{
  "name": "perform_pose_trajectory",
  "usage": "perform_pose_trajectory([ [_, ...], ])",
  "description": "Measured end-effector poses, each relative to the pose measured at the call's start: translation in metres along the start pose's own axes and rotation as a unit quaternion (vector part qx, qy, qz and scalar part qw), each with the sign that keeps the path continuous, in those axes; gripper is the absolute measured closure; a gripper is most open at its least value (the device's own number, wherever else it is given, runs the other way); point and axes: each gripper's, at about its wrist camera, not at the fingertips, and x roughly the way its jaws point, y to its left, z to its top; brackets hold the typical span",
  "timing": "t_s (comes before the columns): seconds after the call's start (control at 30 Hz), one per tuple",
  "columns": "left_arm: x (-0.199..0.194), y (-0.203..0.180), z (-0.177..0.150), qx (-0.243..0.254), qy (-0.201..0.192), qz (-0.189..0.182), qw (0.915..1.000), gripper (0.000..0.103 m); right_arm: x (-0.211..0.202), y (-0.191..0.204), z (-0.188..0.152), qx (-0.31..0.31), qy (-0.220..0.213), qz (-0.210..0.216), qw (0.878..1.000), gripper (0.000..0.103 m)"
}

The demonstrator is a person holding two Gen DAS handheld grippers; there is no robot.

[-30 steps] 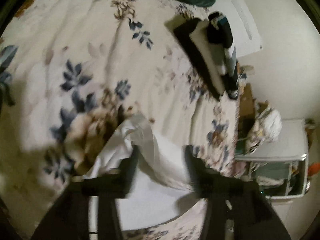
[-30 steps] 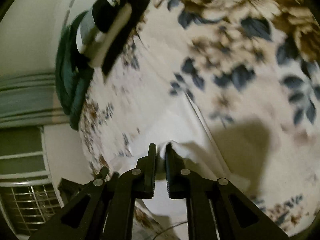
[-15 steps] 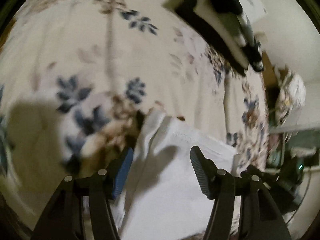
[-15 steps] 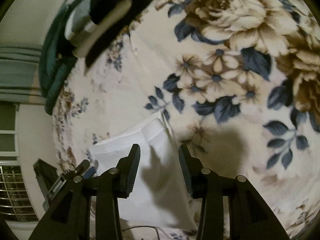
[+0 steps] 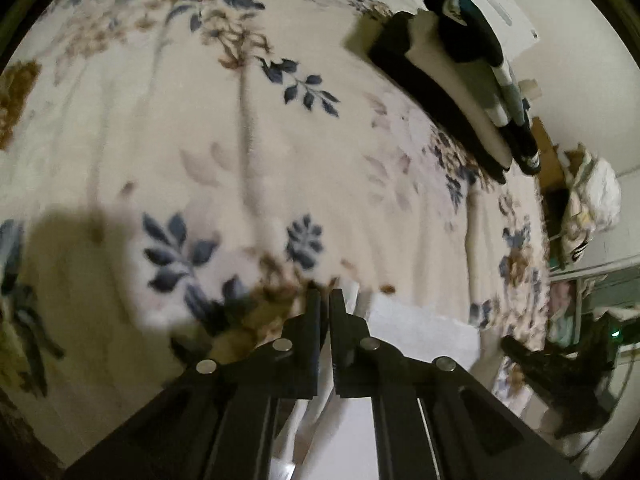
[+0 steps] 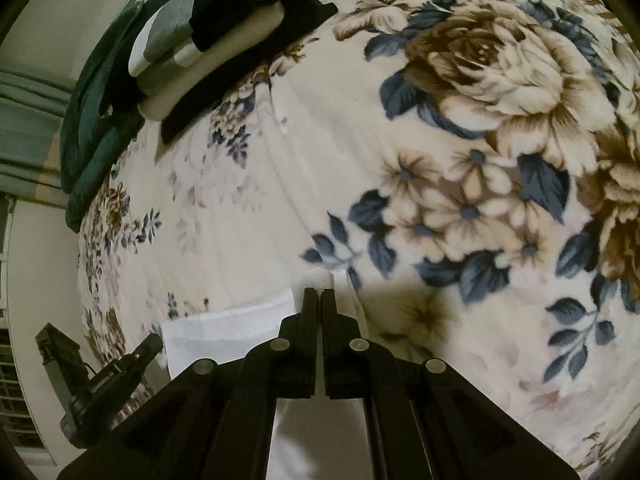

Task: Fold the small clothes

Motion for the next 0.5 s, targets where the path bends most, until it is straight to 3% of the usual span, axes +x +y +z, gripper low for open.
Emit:
perform_pose_trajectory([
  [0.1, 0.006, -0.003, 0.005, -0.011, 0.028, -0.026, 0.9992, 0.098, 0.008, 0.002, 0.005, -0.005, 0.025, -0.006, 1.000, 0.101],
  [0.13, 0.006, -0.006, 0.004, -0.013, 0.035, -0.038, 0.9986, 0.091, 0.008, 0.000, 0.005, -0.002, 0.030, -0.012, 0.999, 0.100],
  [0.2, 0.001, -0.013, -0.001, -0.001, 0.034, -0.043, 0.9985, 0.063, 0.004, -0.003, 0.004, 0.001, 0.034, -0.011, 0.999, 0.096],
  [0.23, -0.001, -0.016, -0.003, 0.006, 0.031, -0.042, 0.9986, 0.048, 0.003, -0.005, 0.003, 0.000, 0.037, -0.009, 0.999, 0.088],
  [0.27, -0.003, -0.021, -0.007, 0.018, 0.026, -0.040, 0.9987, 0.047, 0.001, -0.006, 0.001, 0.000, 0.037, -0.007, 0.999, 0.076],
  [0.3, -0.001, -0.027, -0.012, 0.036, 0.027, -0.035, 0.9984, 0.047, -0.001, -0.007, -0.001, -0.001, 0.037, -0.003, 0.999, 0.071],
  [0.4, 0.011, -0.039, -0.021, 0.074, 0.028, 0.003, 0.9968, 0.051, 0.001, -0.007, -0.005, -0.006, 0.044, -0.006, 0.999, 0.067],
  [0.47, 0.019, -0.043, -0.024, 0.087, 0.029, 0.026, 0.9954, 0.103, 0.005, -0.007, -0.007, -0.011, 0.051, -0.012, 0.999, 0.067],
  [0.5, 0.020, -0.043, -0.024, 0.087, 0.029, 0.030, 0.9953, 0.101, 0.007, -0.006, -0.008, -0.015, 0.053, -0.018, 0.998, 0.067],
])
